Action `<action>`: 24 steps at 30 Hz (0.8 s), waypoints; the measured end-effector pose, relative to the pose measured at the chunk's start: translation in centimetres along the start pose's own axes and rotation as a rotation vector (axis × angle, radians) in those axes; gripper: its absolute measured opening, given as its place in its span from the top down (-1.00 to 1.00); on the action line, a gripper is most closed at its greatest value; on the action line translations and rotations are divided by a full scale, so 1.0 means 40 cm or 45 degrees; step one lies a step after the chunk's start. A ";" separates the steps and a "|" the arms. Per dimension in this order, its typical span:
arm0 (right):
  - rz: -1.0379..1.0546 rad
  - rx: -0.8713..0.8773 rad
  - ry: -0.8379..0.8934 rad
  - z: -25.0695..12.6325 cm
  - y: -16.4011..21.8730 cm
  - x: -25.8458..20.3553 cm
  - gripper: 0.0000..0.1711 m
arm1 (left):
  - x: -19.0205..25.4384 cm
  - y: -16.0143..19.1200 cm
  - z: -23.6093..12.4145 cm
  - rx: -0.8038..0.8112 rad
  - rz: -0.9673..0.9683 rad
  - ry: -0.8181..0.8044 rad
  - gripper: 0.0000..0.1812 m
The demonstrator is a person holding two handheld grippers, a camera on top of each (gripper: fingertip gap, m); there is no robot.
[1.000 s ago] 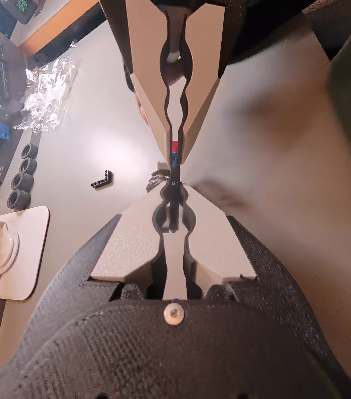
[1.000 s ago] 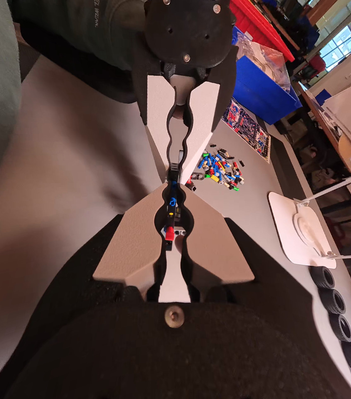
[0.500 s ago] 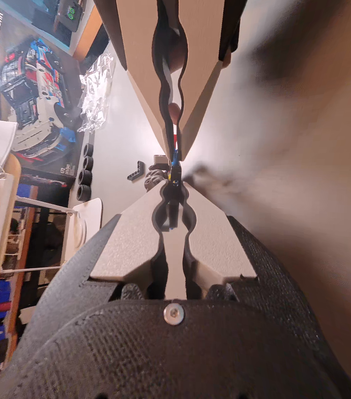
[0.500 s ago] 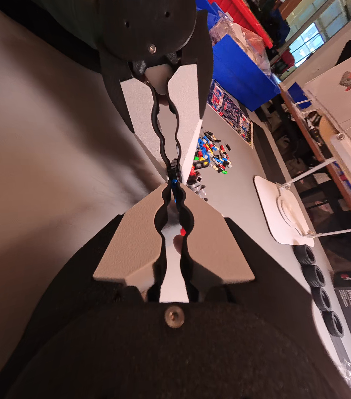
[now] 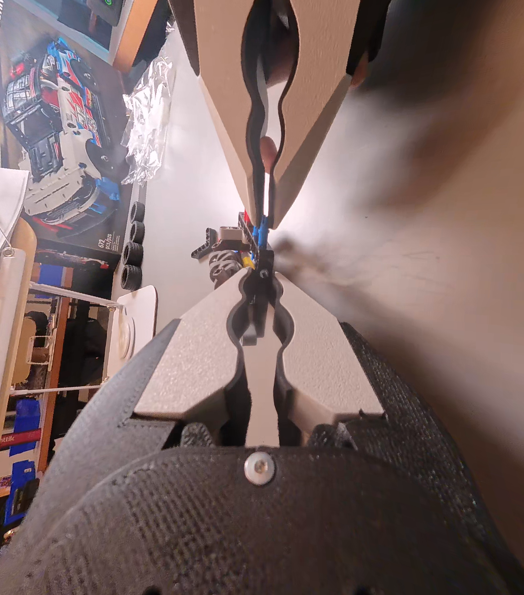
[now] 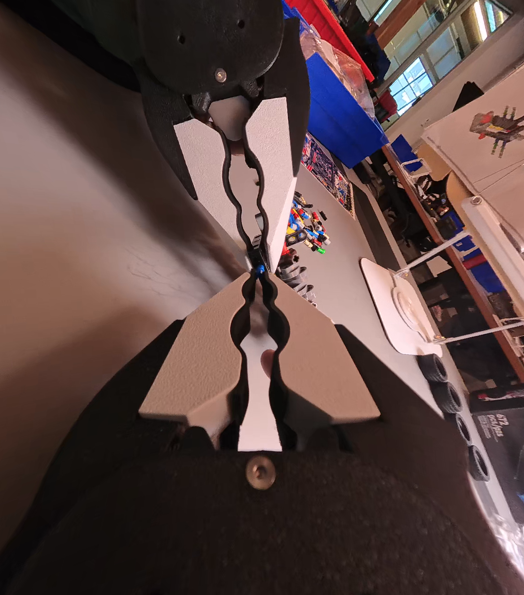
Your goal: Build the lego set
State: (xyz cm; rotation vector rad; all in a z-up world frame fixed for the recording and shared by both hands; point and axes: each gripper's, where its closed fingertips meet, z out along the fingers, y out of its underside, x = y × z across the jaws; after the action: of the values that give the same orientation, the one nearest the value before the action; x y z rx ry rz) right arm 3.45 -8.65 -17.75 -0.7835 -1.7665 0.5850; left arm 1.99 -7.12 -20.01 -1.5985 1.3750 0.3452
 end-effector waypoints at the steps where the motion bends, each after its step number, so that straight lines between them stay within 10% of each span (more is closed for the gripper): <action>1: -0.012 -0.004 0.006 0.000 0.000 -0.001 0.98 | 0.000 0.001 0.000 -0.008 0.005 -0.007 0.91; 8: 0.690 -0.024 -0.094 0.009 0.010 0.011 0.97 | -0.012 0.013 0.005 -0.044 -0.013 -0.044 0.91; 16: 0.095 -0.083 0.079 0.008 0.020 0.013 0.98 | -0.011 0.017 0.011 -0.066 -0.006 -0.052 0.91; 24: 0.538 -0.015 -0.082 0.003 0.017 0.013 0.98 | -0.014 0.017 0.008 -0.073 -0.013 -0.064 0.91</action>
State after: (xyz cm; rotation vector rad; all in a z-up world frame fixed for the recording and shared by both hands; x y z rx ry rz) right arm 3.39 -7.81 -17.97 -1.1694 -1.6701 0.8863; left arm 1.31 -6.45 -20.07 -1.6321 1.3288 0.4189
